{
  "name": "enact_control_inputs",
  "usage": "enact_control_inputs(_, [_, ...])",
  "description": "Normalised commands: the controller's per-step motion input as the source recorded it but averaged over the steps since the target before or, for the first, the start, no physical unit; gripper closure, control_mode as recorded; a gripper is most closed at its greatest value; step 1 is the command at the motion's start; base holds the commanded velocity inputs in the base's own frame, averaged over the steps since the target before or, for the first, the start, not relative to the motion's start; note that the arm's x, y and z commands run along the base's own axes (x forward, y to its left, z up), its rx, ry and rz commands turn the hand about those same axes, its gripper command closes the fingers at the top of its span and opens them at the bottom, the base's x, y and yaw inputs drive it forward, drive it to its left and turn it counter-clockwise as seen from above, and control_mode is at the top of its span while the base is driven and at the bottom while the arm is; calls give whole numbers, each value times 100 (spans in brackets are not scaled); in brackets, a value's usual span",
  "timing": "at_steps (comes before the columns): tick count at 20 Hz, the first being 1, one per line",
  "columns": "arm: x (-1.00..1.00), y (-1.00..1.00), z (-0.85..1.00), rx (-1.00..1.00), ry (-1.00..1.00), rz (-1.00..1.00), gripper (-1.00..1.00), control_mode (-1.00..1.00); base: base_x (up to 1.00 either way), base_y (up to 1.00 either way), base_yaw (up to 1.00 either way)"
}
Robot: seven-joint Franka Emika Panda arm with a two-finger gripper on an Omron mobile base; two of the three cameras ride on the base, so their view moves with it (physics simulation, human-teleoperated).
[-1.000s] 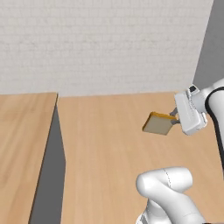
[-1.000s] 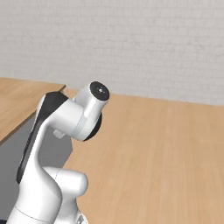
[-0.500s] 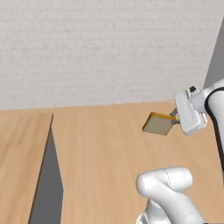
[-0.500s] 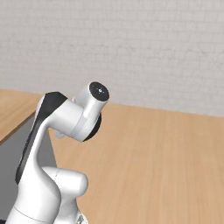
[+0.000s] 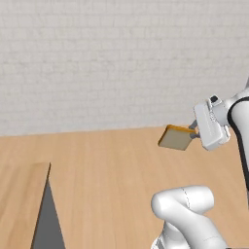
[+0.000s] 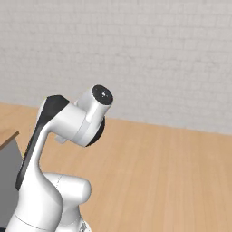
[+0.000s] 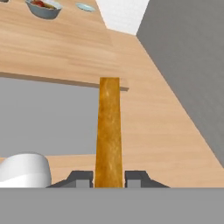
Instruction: Start the toaster. Once the lever pops up, take the bread to the plate on the dining counter.
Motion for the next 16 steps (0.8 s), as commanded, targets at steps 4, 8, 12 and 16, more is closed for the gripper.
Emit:
enact_control_inputs(4, [0, 0, 0, 0, 0, 0, 100, 100, 100, -20, 0])
enact_control_inputs(8, [0, 0, 0, 0, 0, 0, 100, 100, 100, -15, 0])
enact_control_inputs(12, [0, 0, 0, 0, 0, 0, 100, 100, 100, -12, 4])
enact_control_inputs(16, [0, 0, 0, 0, 0, 0, 100, 100, 100, -4, 18])
